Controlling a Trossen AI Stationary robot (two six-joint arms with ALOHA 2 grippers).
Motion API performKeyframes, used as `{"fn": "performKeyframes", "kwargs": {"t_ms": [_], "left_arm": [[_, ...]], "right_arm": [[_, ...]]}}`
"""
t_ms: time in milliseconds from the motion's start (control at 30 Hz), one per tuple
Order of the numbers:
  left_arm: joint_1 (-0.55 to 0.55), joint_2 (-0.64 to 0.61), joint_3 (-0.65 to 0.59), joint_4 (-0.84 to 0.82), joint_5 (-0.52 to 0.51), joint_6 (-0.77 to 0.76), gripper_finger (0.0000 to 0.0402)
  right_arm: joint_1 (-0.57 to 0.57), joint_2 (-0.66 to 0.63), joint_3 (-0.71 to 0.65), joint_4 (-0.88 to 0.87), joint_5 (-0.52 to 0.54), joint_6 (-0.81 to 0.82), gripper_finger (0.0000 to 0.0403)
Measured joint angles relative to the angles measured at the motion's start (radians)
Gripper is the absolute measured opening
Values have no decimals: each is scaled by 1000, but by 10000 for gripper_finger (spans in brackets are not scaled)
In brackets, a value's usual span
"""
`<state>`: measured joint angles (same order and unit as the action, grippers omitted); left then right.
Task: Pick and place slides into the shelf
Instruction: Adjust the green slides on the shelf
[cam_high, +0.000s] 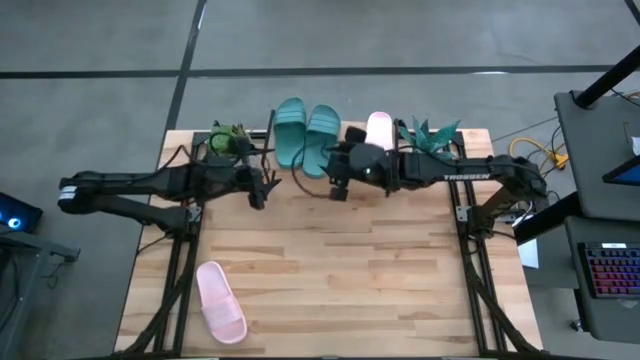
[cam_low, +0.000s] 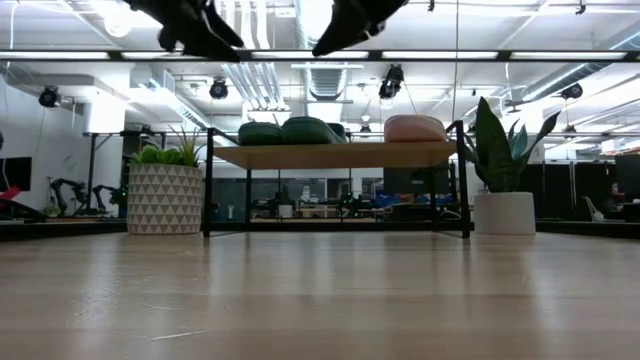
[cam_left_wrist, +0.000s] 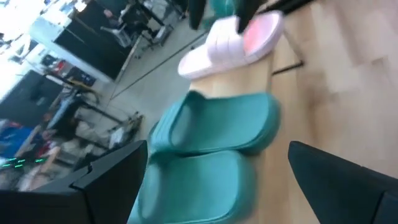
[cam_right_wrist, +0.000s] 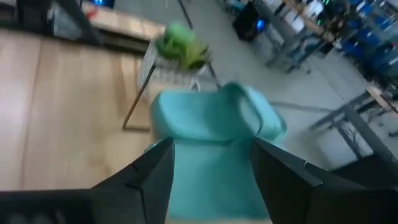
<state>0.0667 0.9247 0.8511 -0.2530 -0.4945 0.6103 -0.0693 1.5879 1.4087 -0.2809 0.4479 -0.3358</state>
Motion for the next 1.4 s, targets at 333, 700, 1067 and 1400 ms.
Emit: {"fn": "performKeyframes", "kwargs": {"t_ms": [333,700,1067,1400], "left_arm": [[231,216,67,73,-84,190,373],[427,484,326,-84,13,208,338],[458,656,497,-160,-13,237,285],[500,673,502,-210,-14,261,242]], "right_arm": [[-29,-1,-8,46,-104,22,176],[-29,-21,-8,-23,-103,2,171],[-29,-31,-8,-65,-105,6,158],[-29,-31,-7,-83,-107,13,143]]}}
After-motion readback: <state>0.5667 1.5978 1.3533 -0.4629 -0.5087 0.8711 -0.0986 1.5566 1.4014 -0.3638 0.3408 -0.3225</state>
